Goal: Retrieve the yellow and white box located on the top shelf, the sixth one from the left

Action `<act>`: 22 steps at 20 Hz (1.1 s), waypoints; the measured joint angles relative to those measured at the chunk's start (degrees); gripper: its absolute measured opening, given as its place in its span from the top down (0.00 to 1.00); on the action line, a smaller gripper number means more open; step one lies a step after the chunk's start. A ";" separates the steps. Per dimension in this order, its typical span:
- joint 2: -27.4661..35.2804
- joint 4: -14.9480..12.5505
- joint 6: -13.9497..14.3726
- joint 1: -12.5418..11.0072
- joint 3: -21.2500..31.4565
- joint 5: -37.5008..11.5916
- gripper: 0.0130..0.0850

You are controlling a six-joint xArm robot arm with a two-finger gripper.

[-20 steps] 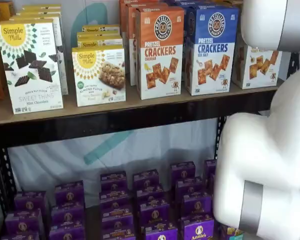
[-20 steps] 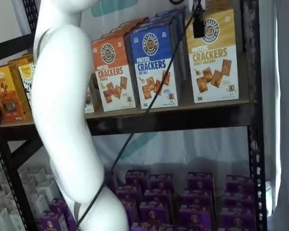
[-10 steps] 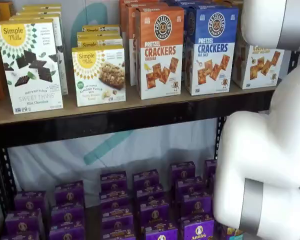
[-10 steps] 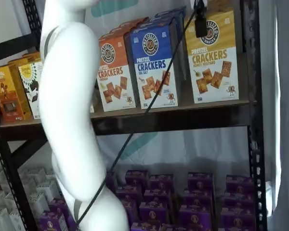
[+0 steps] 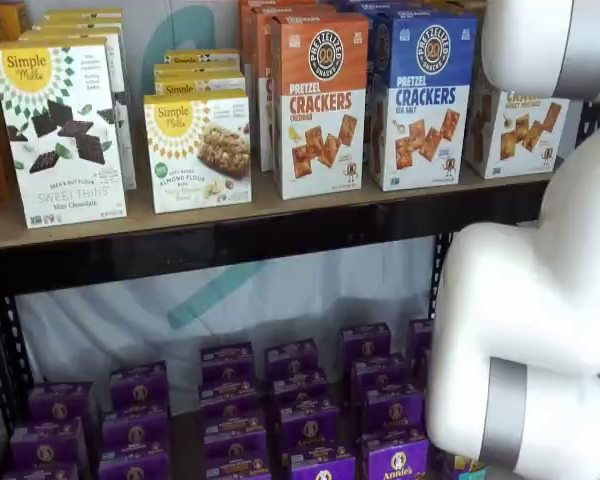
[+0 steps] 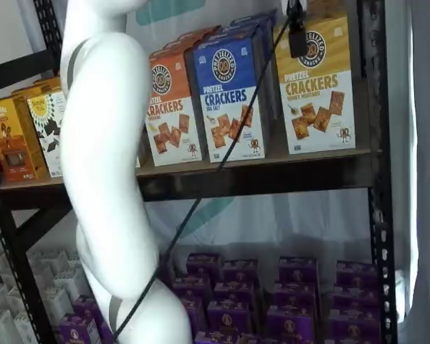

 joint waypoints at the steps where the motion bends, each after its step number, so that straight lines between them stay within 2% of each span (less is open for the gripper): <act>1: -0.03 0.00 0.06 0.06 0.09 -0.03 0.00; 2: -0.02 0.00 0.09 0.08 0.07 0.02 0.00; 4: 0.24 -0.07 0.23 0.17 -0.36 0.59 0.11; 5: 0.24 -0.13 0.24 0.18 -0.37 0.62 0.11; 7: 0.00 -0.41 0.13 0.21 -0.08 0.38 0.22; 20: -1.70 -0.40 -0.61 -0.35 1.88 -1.02 0.22; 21: -1.71 -0.39 -0.55 -0.29 1.88 -0.94 0.28; 22: -1.72 -0.35 -0.47 -0.25 1.85 -0.87 0.28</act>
